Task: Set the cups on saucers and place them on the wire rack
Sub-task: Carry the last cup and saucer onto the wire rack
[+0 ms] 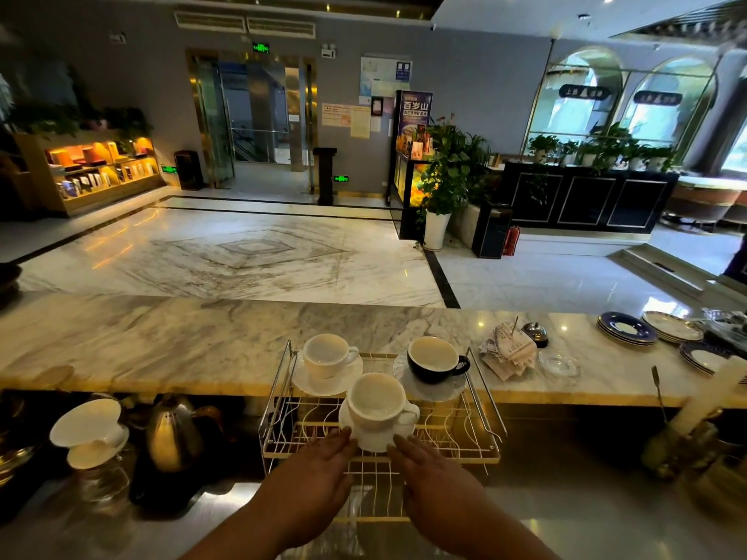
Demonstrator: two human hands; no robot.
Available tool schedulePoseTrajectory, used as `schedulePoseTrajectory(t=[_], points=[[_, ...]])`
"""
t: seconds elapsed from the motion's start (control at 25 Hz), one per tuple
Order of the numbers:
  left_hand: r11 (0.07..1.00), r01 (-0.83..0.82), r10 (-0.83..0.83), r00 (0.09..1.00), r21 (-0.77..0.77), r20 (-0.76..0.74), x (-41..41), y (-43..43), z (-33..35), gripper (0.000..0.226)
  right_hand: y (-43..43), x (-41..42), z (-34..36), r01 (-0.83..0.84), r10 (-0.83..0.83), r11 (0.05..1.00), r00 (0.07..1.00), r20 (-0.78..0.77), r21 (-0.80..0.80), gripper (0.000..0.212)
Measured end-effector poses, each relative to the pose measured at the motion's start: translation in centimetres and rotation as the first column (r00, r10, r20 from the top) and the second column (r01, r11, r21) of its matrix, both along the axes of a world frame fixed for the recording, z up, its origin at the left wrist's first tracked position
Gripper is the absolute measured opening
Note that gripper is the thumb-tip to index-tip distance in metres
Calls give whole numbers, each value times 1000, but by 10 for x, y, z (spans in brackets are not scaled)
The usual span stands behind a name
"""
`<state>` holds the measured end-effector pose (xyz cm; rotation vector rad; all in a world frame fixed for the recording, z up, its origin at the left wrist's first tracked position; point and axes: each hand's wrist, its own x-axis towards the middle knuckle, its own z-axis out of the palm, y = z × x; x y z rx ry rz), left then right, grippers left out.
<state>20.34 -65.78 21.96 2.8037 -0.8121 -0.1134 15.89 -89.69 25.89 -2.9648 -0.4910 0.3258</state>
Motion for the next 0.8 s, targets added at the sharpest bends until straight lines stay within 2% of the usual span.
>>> schedulePoseTrajectory(t=[0.32,0.48,0.8], points=[[1000,2,-1,999,24,-33,-2,-8,-5,71,-2,2,-2,-29,29,998,1000,-6,-63,74],[999,-3,4,999,40,-33,-2,-14,-3,74,-8,6,-3,-7,7,999,1000,11,-33,68],[999,-24,25,999,41,-28,-4,-18,0,74,-17,13,-12,0,0,1000,1000,29,-4,71]])
